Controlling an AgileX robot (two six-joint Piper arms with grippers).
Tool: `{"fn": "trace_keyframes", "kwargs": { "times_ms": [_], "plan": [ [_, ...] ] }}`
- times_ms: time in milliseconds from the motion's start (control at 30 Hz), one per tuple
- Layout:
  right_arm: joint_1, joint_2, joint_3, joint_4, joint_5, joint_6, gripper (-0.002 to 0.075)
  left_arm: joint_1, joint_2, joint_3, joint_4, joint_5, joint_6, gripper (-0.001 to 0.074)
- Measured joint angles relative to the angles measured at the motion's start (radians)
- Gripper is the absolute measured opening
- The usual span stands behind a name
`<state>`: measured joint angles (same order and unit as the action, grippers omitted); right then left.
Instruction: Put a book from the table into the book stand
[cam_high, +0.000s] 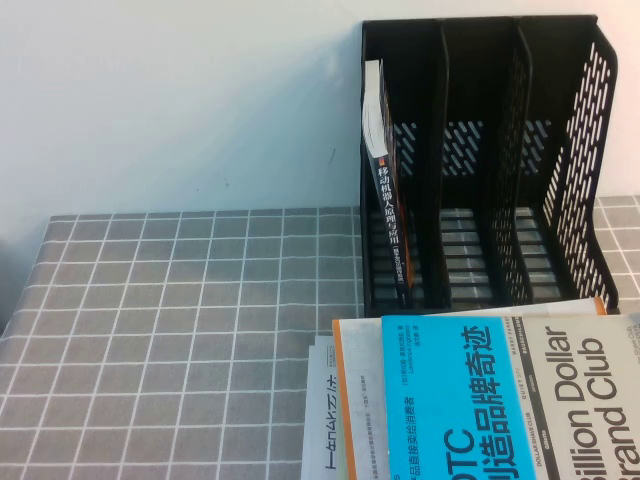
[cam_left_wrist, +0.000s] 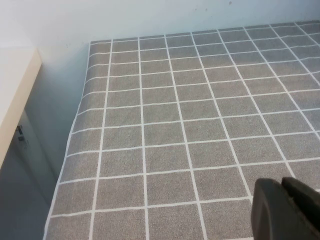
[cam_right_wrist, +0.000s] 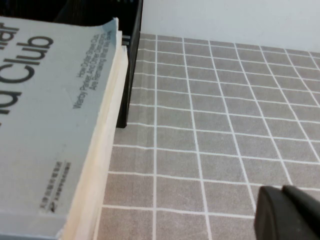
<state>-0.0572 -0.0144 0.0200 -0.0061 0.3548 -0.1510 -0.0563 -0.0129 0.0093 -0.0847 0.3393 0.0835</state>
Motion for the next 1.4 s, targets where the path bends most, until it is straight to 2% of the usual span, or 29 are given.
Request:
{"fn": "trace_keyframes", "kwargs": {
  "times_ms": [500, 633, 767, 1033, 1167, 1400],
  "plan": [
    [0.0, 0.0, 0.0, -0.004, 0.0, 0.0, -0.0003, 0.0, 0.0, 0.0, 0.0, -0.002, 0.006, 0.0],
    [0.0, 0.0, 0.008, -0.004, -0.05, 0.0, -0.0003, 0.0, 0.0, 0.006, 0.0, -0.032, 0.006, 0.0],
    [0.0, 0.0, 0.009, -0.004, -0.151, 0.0, -0.0003, 0.0, 0.0, 0.012, 0.0, -0.114, 0.006, 0.0],
    [0.0, 0.0, 0.009, -0.004, -0.323, 0.0, -0.0003, 0.0, 0.0, 0.012, 0.0, -0.441, 0.006, 0.0],
    [0.0, 0.0, 0.009, 0.025, -0.382, 0.083, -0.0003, 0.0, 0.0, 0.012, 0.0, -0.588, 0.006, 0.0],
    [0.0, 0.0, 0.009, 0.072, -0.456, 0.169, -0.0003, 0.0, 0.0, 0.012, -0.012, -0.698, -0.014, 0.0]
  ]
}}
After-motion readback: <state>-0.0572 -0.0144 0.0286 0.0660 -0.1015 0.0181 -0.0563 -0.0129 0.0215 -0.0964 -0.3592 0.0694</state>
